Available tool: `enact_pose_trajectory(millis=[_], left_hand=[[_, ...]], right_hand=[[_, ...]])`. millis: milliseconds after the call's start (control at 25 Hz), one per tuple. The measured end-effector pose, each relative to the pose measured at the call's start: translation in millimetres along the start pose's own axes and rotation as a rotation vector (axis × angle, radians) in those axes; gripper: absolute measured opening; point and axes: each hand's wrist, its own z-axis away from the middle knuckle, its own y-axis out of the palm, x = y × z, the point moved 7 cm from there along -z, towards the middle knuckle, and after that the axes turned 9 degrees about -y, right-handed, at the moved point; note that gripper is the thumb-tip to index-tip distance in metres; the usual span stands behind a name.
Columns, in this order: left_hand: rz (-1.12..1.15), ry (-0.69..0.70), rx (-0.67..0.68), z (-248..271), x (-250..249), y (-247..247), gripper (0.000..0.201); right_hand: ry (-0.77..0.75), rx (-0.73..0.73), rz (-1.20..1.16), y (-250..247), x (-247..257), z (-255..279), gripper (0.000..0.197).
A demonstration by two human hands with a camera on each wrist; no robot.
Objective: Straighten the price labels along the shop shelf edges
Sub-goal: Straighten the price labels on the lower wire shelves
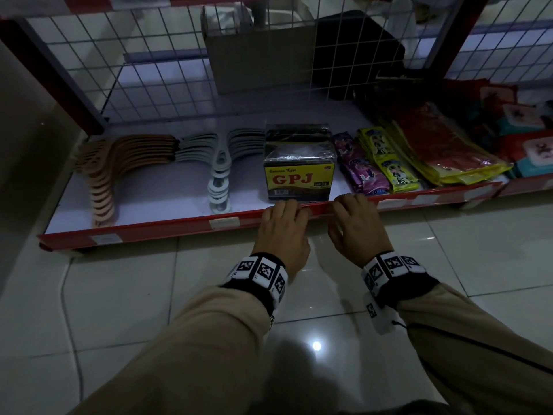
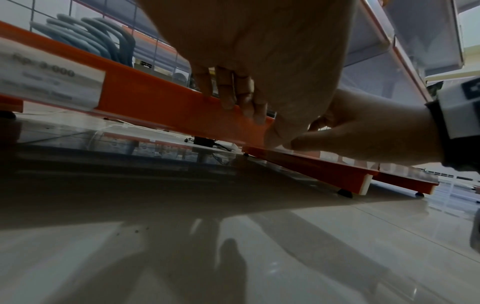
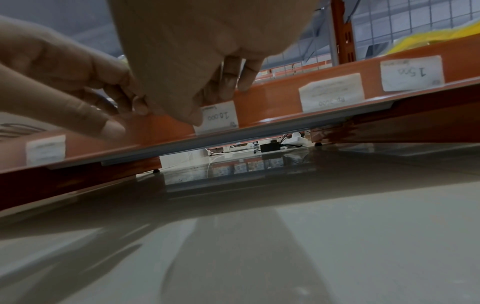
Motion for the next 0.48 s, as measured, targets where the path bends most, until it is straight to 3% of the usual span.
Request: enact_pose_trajectory(millis=[280,480], left_hand=[[0.036,-0.015,0.029,-1,0,2,0.046],[0.119,-0.037,0.024,-4,5,0,0.042]], right_hand=[[0.026,-0.026,-0.045,-4,-6,-1,0.019],[0.146,-0.113,-0.393,-10,-25,-12,0.006]])
